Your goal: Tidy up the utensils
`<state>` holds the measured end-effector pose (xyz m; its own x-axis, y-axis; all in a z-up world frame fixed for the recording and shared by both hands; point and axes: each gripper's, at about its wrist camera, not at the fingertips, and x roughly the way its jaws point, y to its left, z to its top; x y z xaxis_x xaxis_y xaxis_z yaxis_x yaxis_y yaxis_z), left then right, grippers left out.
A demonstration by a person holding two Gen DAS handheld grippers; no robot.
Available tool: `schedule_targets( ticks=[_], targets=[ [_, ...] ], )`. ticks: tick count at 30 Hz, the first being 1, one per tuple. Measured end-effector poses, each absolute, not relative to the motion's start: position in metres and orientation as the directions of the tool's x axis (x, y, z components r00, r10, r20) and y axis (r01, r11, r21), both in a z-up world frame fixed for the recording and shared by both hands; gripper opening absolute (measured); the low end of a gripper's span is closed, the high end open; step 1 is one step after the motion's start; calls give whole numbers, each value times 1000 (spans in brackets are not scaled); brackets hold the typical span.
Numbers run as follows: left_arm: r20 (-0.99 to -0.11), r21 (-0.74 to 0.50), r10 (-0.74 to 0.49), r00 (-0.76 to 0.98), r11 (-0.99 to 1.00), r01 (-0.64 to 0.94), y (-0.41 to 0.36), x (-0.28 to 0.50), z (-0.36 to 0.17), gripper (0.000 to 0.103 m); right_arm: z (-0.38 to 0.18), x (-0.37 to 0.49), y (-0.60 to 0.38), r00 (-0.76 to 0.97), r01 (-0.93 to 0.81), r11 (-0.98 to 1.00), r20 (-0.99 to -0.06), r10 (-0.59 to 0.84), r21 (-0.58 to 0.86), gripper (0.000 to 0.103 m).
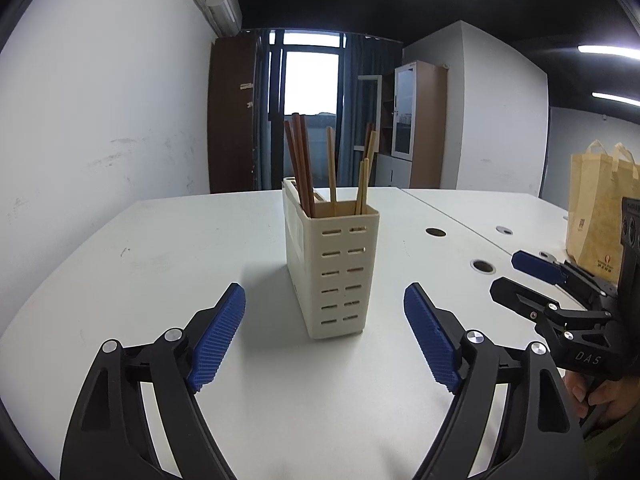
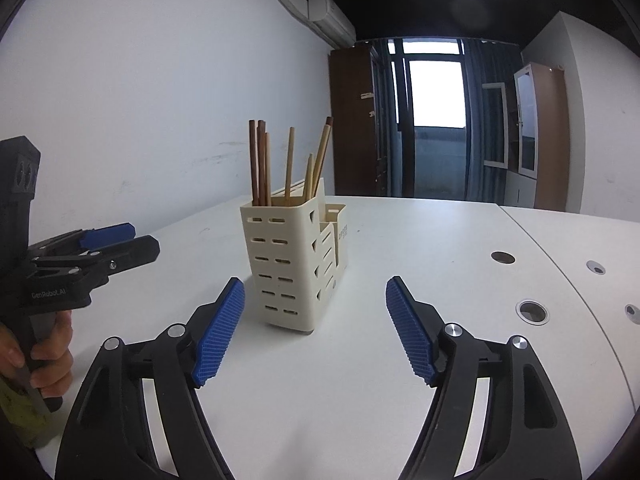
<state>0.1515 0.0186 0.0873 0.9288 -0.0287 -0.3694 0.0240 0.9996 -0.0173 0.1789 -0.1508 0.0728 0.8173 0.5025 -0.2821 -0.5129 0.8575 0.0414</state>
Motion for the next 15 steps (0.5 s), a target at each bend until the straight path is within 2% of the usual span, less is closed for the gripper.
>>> schedule_targets(
  ticks=[5,8,15],
  targets=[
    [-362,-15,-35,932,999,32,12,142,83,86,65,172,-152,810,-524,851,-284,513,41,80],
    [-385,-15,-34,922,999,31,11,140,74,87,62,170,-156,810,-518,854,-289,510,54,81],
    [-371,-38,-31,928,999,18,18,129,70,91,59,162,-157,814,-522,852,-277,512,41,84]
  ],
)
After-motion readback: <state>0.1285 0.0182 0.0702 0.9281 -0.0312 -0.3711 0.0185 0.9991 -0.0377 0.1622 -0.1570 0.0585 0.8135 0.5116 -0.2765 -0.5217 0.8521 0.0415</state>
